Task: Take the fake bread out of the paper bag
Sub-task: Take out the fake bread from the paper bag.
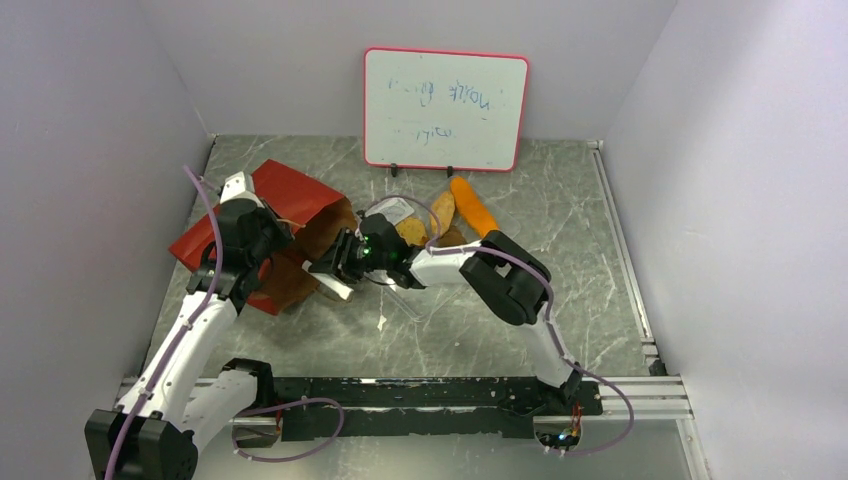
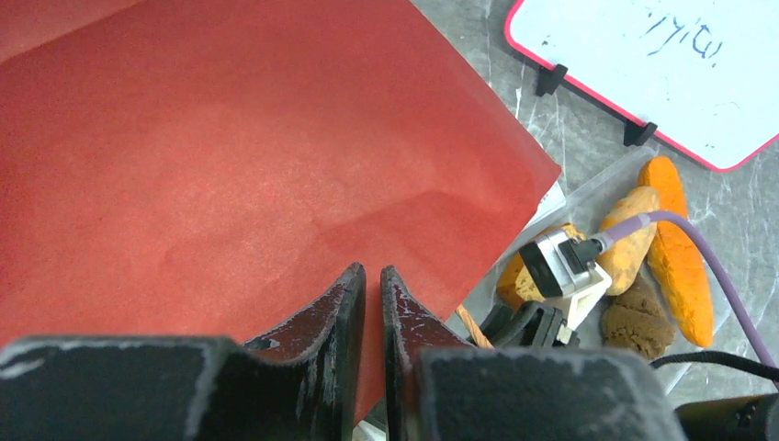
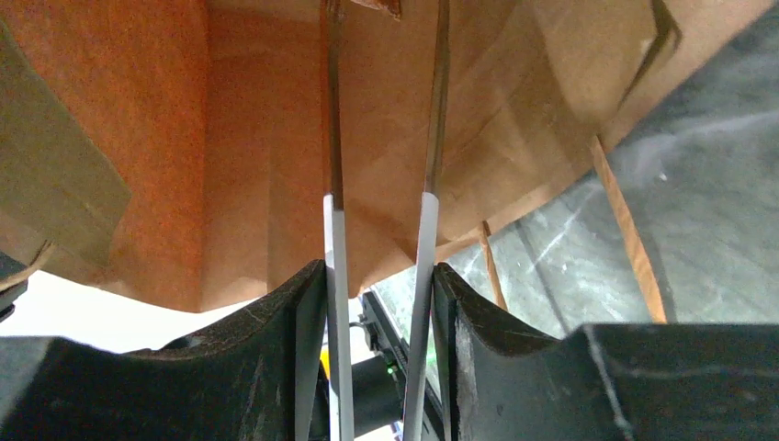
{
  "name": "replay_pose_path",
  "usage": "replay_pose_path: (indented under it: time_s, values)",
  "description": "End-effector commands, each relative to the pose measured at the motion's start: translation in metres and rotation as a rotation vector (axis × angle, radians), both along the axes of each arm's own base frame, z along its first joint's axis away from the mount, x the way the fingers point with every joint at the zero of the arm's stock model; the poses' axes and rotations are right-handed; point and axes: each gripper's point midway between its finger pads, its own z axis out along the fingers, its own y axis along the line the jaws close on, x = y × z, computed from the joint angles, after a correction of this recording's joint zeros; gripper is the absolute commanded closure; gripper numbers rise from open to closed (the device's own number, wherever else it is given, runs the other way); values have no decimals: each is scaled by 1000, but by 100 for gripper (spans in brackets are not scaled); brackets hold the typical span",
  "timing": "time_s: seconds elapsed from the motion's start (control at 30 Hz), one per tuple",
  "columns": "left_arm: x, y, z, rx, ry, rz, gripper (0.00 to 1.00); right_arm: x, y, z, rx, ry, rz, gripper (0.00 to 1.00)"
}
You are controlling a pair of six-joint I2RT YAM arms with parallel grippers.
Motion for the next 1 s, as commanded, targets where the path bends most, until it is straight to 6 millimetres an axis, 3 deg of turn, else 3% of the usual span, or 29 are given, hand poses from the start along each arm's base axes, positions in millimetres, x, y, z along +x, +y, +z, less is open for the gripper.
replay_pose_path:
  time_s: [0.0, 0.43, 0.97]
  values:
    - [-2, -7, 18, -13, -32, -36, 93, 4, 14, 4, 23, 9, 19, 57]
    - [-2, -7, 21, -8, -39, -39, 93, 3, 32, 5, 52, 61, 73, 56]
    - [0, -6, 25, -1, -49, -40, 93, -32, 9, 10, 68, 154, 150, 57]
